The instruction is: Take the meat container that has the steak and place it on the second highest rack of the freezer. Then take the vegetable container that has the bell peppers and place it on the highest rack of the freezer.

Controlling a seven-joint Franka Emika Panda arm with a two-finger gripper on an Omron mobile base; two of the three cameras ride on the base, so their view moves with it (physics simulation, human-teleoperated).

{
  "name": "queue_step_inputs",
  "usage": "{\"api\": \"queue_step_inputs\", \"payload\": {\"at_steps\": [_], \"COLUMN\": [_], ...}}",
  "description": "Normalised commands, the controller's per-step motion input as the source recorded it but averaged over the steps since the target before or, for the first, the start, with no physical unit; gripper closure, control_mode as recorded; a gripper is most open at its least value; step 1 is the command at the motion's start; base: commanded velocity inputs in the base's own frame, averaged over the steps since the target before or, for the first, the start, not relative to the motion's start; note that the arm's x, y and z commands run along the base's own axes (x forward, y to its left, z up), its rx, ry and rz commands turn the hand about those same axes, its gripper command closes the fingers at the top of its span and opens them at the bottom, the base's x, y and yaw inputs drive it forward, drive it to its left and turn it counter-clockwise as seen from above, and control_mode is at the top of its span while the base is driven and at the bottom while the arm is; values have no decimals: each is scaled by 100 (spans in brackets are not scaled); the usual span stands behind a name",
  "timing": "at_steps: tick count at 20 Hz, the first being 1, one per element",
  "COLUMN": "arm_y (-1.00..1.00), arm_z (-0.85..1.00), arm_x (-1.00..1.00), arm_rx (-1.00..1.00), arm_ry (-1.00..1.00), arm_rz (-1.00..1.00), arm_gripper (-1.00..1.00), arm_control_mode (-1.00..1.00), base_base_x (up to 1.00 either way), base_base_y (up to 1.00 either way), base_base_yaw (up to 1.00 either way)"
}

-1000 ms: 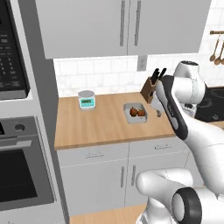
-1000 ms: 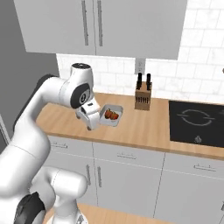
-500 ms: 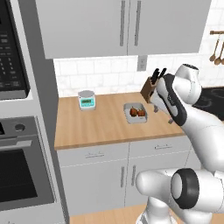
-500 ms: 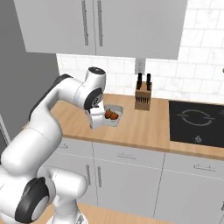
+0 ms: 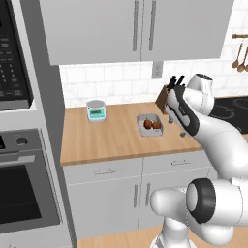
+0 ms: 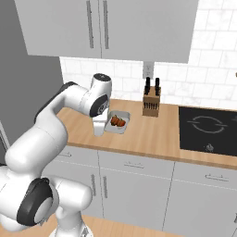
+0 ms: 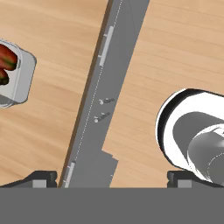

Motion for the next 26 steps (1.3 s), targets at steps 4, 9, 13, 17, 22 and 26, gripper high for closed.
{"api": "queue_step_inputs", "payload": {"at_steps": [4, 9, 13, 17, 22, 26], "arm_y": [5, 0, 0, 0, 0, 0], "arm_z": [-24, -20, -14, -11, -22, -28], "arm_x": [18, 35, 50, 44, 21, 32], "arm_rx": [0, 0, 0, 1, 9, 16], "arm_ry": [0, 0, 0, 0, 0, 0], "arm_rz": [-13, -3, 0, 0, 0, 0], "arm_gripper": [-100, -100, -100, -100, -100, -100], "arm_control_mode": [-100, -100, -100, -100, -100, -100], "base_base_x": [0, 0, 0, 0, 0, 0], "base_base_y": [0, 0, 0, 0, 0, 0], "base_base_yaw": [0, 0, 0, 0, 0, 0]}}
